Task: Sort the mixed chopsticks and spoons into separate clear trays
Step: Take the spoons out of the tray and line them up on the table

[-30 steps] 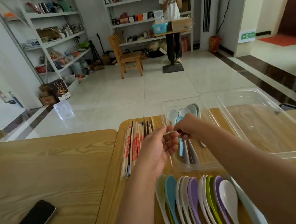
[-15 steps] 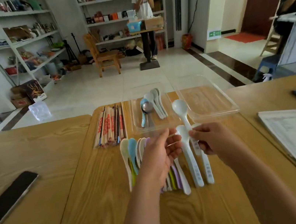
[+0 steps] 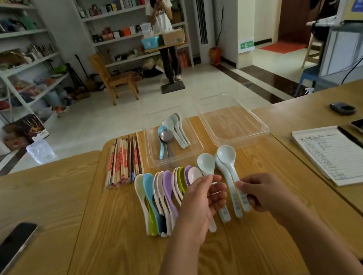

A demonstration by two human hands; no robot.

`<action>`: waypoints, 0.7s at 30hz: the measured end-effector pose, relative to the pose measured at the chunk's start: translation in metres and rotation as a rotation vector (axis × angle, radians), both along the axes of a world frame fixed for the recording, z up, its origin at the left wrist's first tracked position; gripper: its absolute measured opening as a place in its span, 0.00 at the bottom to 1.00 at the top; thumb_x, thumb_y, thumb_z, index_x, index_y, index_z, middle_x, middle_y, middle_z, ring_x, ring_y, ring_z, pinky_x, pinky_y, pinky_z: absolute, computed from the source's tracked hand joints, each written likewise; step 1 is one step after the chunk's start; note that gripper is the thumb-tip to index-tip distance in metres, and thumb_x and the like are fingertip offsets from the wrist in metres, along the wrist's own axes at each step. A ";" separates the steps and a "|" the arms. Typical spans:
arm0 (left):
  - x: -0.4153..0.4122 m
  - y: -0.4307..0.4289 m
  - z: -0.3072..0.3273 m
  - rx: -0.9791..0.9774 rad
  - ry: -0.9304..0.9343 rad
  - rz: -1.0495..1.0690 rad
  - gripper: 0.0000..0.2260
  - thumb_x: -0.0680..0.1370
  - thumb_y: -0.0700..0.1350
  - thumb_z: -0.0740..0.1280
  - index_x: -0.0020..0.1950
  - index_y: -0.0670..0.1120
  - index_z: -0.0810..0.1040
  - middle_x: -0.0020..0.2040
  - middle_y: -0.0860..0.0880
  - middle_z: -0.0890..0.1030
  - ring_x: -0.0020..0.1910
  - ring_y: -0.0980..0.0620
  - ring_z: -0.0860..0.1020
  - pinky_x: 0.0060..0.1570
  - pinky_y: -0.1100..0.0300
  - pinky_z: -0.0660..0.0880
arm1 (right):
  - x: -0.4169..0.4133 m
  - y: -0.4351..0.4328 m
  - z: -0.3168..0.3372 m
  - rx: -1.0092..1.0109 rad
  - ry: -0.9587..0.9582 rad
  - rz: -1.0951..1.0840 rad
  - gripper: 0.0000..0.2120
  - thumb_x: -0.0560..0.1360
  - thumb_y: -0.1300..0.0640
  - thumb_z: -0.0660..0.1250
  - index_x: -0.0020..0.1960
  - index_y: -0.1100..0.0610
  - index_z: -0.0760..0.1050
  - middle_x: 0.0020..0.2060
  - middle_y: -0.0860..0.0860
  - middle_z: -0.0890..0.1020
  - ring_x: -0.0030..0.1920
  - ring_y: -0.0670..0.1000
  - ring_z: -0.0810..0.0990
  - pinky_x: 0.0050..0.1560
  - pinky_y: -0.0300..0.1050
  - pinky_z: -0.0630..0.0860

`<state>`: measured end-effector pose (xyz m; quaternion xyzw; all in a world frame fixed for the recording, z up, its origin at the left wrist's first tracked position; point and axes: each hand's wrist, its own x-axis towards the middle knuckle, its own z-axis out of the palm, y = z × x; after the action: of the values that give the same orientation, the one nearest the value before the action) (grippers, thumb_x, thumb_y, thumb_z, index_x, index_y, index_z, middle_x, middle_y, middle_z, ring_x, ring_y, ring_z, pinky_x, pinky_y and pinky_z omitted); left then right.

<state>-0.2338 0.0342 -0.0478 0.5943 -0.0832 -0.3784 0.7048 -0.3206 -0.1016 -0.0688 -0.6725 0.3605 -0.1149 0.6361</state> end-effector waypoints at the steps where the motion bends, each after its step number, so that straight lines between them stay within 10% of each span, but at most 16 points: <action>1: 0.000 0.000 -0.001 0.002 0.000 0.002 0.13 0.84 0.46 0.60 0.57 0.40 0.80 0.44 0.44 0.83 0.43 0.48 0.80 0.49 0.54 0.77 | 0.002 0.001 0.000 0.004 -0.004 0.001 0.06 0.79 0.58 0.67 0.48 0.60 0.81 0.28 0.53 0.75 0.26 0.47 0.71 0.27 0.39 0.69; 21: 0.006 0.001 -0.007 -0.020 0.042 0.008 0.13 0.84 0.46 0.60 0.57 0.39 0.80 0.44 0.43 0.83 0.43 0.49 0.81 0.46 0.56 0.78 | 0.017 0.003 -0.017 -0.101 0.069 -0.076 0.06 0.76 0.54 0.72 0.49 0.56 0.78 0.28 0.52 0.79 0.23 0.46 0.73 0.24 0.38 0.70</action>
<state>-0.2274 0.0348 -0.0548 0.5795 -0.0700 -0.3870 0.7138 -0.3033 -0.0985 -0.0859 -0.6932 0.4011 -0.1339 0.5836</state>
